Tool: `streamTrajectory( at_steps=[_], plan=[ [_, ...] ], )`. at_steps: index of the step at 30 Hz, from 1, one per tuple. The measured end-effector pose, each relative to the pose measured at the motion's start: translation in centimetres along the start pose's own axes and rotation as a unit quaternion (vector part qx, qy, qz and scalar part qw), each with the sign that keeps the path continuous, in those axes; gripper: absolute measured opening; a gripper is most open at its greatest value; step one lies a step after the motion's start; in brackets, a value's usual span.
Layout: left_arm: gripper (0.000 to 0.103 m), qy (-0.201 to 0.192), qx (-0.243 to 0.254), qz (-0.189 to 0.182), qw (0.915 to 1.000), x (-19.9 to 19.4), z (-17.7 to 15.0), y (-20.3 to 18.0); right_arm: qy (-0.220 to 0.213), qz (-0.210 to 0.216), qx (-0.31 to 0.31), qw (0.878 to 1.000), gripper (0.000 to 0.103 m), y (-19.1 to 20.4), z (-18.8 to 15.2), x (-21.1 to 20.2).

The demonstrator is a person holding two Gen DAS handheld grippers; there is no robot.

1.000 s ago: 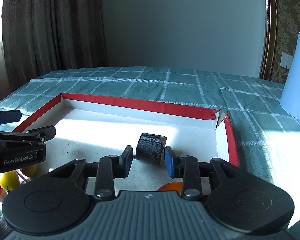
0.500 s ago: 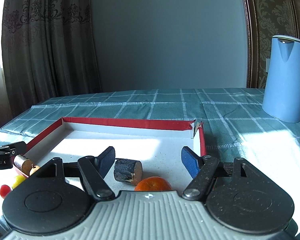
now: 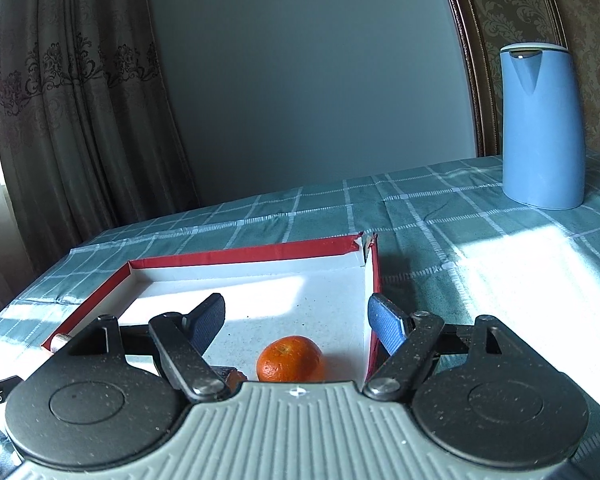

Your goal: Organize fruits

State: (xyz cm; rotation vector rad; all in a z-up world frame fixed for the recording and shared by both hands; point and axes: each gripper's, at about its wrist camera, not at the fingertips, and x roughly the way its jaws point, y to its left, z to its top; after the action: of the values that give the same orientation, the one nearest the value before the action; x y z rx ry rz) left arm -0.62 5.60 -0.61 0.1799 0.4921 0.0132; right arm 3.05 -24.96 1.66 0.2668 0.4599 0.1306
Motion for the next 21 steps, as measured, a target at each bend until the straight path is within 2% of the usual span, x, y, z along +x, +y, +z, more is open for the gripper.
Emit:
streamTrajectory(
  at_steps=[5,6,9,11,15,21],
  plan=[
    [0.099,0.006,0.012,-0.009,0.9999,0.2,-0.1,-0.5,-0.012,-0.006,-0.003,1.000,0.078,-0.1,-0.4,-0.9],
    [0.095,0.011,0.018,-0.012,0.9997,0.4,-0.1,-0.7,-0.015,-0.008,-0.004,1.000,0.078,-0.1,-0.4,-1.1],
    [0.093,0.023,0.043,-0.024,0.9985,0.8,-0.2,-1.5,-0.015,-0.011,-0.010,1.000,0.078,0.0,-0.5,-1.1],
    [0.085,0.036,0.052,-0.028,0.9976,1.3,-0.3,-1.8,-0.013,-0.007,-0.012,1.000,0.078,0.2,-0.6,-1.0],
    [0.083,0.041,0.054,-0.035,0.9971,1.5,-0.3,-1.9,-0.012,-0.002,-0.015,1.000,0.078,0.6,-0.8,-1.4],
    [0.078,0.044,0.047,-0.062,0.9960,1.7,-0.2,-1.6,-0.047,-0.021,-0.025,0.998,0.078,0.7,-0.9,-3.0]
  ],
)
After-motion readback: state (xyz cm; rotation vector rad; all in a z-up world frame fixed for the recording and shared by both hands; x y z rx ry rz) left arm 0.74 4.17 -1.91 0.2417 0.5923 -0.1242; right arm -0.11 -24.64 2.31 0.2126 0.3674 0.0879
